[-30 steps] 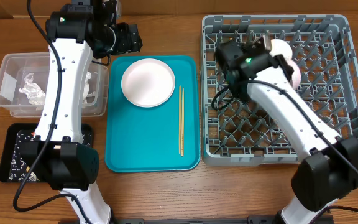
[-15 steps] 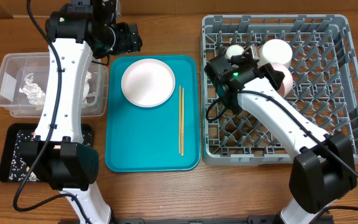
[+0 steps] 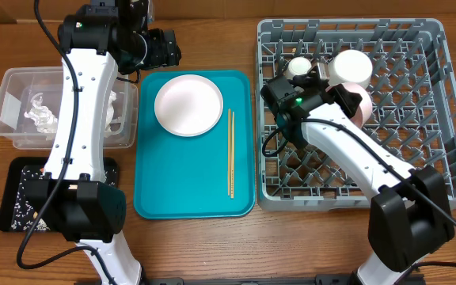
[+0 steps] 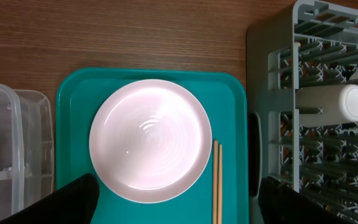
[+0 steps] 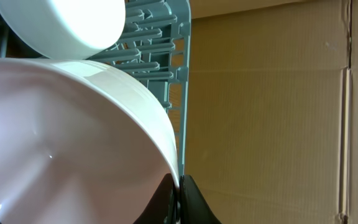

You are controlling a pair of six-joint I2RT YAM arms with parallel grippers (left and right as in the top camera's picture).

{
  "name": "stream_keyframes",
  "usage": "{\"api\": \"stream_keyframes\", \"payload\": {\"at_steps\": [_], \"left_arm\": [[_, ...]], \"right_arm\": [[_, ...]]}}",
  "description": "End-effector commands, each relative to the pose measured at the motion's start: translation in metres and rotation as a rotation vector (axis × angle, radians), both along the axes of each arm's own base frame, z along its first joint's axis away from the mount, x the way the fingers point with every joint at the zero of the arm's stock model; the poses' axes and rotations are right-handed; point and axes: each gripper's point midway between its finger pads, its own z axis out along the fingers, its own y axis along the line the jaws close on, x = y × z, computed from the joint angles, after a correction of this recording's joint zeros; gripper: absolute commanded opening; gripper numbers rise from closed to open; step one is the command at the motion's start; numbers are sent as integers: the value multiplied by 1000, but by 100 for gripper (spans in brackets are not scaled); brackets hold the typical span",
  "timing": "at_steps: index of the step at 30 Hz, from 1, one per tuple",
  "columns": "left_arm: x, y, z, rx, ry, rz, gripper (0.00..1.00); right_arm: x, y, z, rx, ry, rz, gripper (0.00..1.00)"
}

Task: Sort waste into correct bins and load items into the dishwasher
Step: 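Set the small bowl on its side in the rack and release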

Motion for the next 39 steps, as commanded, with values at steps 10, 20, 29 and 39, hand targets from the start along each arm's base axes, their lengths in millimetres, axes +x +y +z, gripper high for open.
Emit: {"api": "stream_keyframes", "payload": {"at_steps": [10,20,29,39], "left_arm": [[2,2,8,5,-26,-2,84],[2,2,9,4,-27,-2,86],[2,2,9,2,-25,2,86],[1,2,8,0,-21,4,86]], "right_arm": [[-23,45,-39,184,179,96,10],[-52,80,-85,498,386,90,25],[-50,105,-71,633,361,85,42],[-19,121,-13,816,221,124,75]]}}
